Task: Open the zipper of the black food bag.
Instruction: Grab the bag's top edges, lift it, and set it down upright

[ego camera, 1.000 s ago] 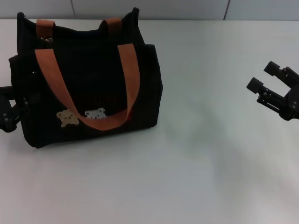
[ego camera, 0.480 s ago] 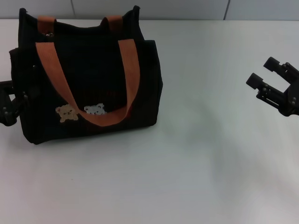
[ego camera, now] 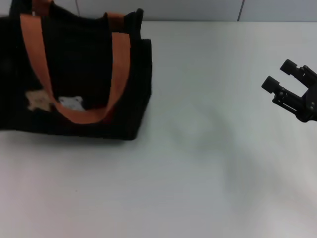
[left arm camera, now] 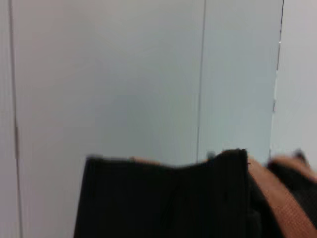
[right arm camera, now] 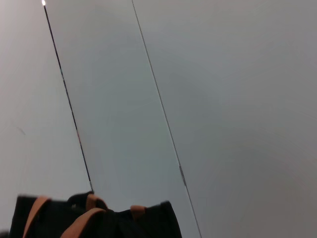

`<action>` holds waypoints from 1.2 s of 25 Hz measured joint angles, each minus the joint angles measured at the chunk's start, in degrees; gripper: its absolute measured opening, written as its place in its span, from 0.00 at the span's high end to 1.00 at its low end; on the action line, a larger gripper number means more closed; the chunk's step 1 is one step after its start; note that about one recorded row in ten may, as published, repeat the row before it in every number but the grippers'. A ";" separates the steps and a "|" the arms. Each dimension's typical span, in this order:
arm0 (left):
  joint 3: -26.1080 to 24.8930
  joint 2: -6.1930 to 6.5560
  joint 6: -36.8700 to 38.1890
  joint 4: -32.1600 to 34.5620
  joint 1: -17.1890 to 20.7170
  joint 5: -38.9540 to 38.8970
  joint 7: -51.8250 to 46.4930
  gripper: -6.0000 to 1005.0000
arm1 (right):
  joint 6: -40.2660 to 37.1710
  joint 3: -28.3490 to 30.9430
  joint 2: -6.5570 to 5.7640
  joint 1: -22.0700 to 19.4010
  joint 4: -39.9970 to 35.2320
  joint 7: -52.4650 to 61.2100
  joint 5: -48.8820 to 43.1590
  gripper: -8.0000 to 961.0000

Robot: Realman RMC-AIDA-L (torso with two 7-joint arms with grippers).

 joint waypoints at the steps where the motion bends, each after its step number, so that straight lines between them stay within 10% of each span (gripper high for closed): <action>1: 0.65 -0.42 3.51 7.02 -1.71 -2.52 -4.03 0.90 | 0.10 0.00 0.00 0.01 0.53 -0.07 0.52 0.14; 8: 11.00 -4.97 6.69 27.17 -7.01 -6.69 -11.85 0.90 | 0.10 -0.26 0.05 0.88 3.62 -0.21 0.90 0.13; 21: 40.09 -5.44 -3.88 26.52 -5.50 -9.15 -11.10 0.91 | 8.80 -1.29 0.19 4.32 12.08 -0.05 0.54 0.13; 30: 41.20 -5.30 -4.57 24.23 -4.32 -12.97 -8.80 0.91 | 18.18 -8.50 0.50 8.05 17.59 -0.84 0.41 0.13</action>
